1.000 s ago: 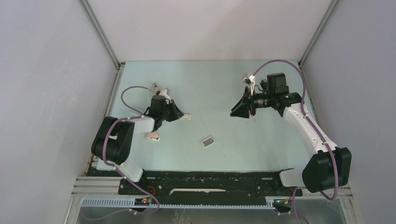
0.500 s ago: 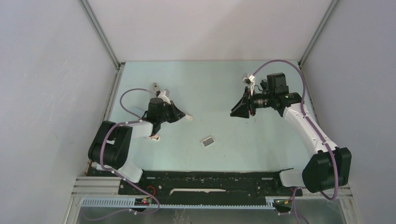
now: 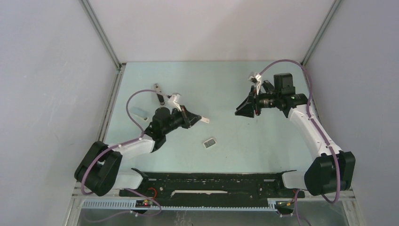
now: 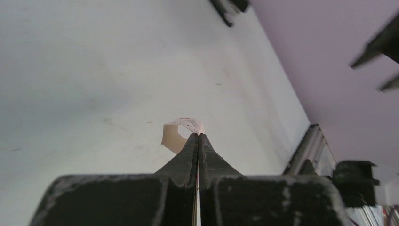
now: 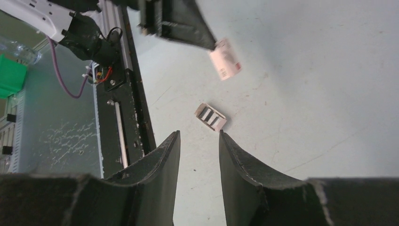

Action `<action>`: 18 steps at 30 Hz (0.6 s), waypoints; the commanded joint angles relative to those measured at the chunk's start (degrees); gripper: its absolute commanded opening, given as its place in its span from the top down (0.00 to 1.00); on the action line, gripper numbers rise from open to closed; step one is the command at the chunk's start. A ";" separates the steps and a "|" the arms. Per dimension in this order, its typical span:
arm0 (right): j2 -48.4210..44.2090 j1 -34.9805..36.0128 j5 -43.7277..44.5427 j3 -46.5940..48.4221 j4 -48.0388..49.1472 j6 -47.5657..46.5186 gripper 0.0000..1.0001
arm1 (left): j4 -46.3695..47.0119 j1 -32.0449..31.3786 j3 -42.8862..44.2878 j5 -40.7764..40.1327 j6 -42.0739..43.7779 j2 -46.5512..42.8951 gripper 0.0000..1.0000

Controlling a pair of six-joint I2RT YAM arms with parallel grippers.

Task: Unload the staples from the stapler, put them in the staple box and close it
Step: Adjust the staple box at the center of the board.

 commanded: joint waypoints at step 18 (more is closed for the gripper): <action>-3.79 -7.88 -2.83 0.07 0.39 0.23 0.55 | 23.47 -33.23 6.16 -27.05 6.08 20.61 1.00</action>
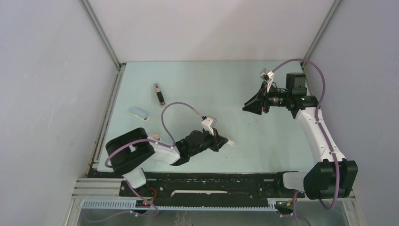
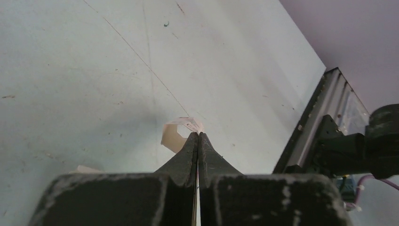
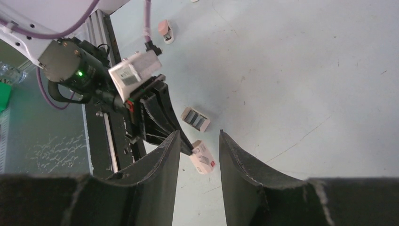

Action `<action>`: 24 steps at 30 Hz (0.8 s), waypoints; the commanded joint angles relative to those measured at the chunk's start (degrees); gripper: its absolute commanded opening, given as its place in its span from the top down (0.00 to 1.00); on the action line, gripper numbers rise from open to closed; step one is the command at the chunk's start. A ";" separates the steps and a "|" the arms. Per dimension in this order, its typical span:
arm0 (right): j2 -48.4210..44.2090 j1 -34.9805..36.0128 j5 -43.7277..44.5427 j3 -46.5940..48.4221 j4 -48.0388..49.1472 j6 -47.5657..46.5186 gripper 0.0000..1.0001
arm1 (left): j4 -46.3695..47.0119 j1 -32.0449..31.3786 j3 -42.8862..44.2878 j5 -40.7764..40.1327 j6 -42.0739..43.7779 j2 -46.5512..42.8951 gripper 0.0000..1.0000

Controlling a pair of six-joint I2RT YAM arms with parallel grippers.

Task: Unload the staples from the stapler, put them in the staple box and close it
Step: Adjust the staple box at the center of the board.

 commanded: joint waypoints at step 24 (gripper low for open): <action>0.56 -0.39 -2.24 0.16 0.19 0.24 0.55 | 4.19 -2.90 5.23 -3.25 10.23 10.48 0.66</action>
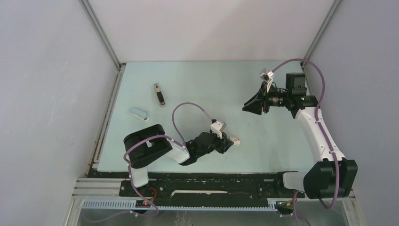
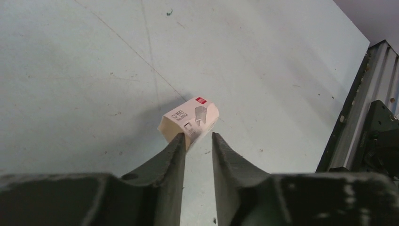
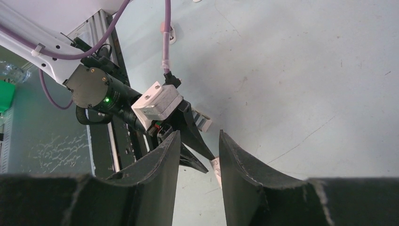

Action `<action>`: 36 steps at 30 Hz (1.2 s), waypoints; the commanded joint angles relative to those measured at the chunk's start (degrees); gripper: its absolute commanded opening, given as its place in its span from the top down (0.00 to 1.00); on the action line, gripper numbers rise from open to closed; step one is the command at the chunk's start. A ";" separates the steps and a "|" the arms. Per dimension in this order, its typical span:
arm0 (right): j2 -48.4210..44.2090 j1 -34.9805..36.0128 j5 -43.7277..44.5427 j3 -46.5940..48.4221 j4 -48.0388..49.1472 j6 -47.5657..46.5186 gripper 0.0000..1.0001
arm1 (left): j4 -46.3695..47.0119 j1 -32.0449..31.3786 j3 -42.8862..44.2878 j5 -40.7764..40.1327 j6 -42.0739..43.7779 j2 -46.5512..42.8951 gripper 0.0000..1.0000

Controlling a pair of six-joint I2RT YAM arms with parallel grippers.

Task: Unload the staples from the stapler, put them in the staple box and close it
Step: Adjust the staple box at the center of the board.

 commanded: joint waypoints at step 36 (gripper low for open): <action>-0.02 29.11 37.52 -21.72 6.45 -41.24 0.01 | -20.73 0.87 -37.00 -21.29 5.59 -69.00 0.00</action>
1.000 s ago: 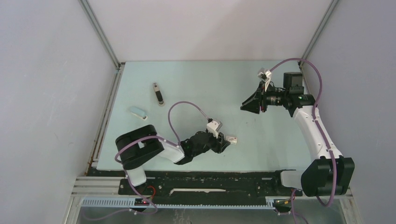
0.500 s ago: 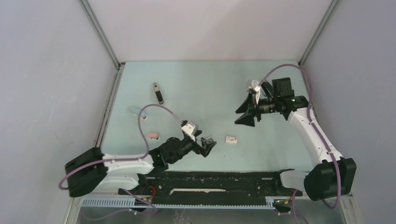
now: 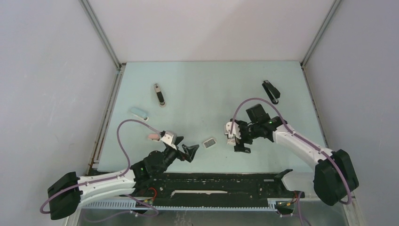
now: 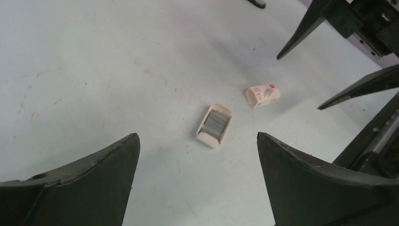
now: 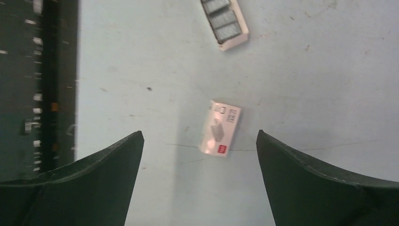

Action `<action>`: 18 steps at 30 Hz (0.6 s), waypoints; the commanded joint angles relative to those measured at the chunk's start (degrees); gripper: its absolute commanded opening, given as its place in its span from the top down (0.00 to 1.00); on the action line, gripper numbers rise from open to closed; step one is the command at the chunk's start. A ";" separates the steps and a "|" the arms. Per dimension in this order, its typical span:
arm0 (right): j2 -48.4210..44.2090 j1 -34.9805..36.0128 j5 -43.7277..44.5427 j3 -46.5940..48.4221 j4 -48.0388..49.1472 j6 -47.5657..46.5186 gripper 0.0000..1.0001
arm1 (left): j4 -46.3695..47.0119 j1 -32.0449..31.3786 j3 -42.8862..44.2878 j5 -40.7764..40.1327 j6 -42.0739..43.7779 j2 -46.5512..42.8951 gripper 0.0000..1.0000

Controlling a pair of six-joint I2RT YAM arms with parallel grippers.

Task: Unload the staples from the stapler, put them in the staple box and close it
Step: Adjust the staple box at the center of the board.

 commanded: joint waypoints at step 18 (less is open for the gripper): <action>16.54 8.26 22.45 1.14 14.29 7.41 0.15 | 1.81 0.26 -4.96 -2.90 -3.25 -1.31 0.00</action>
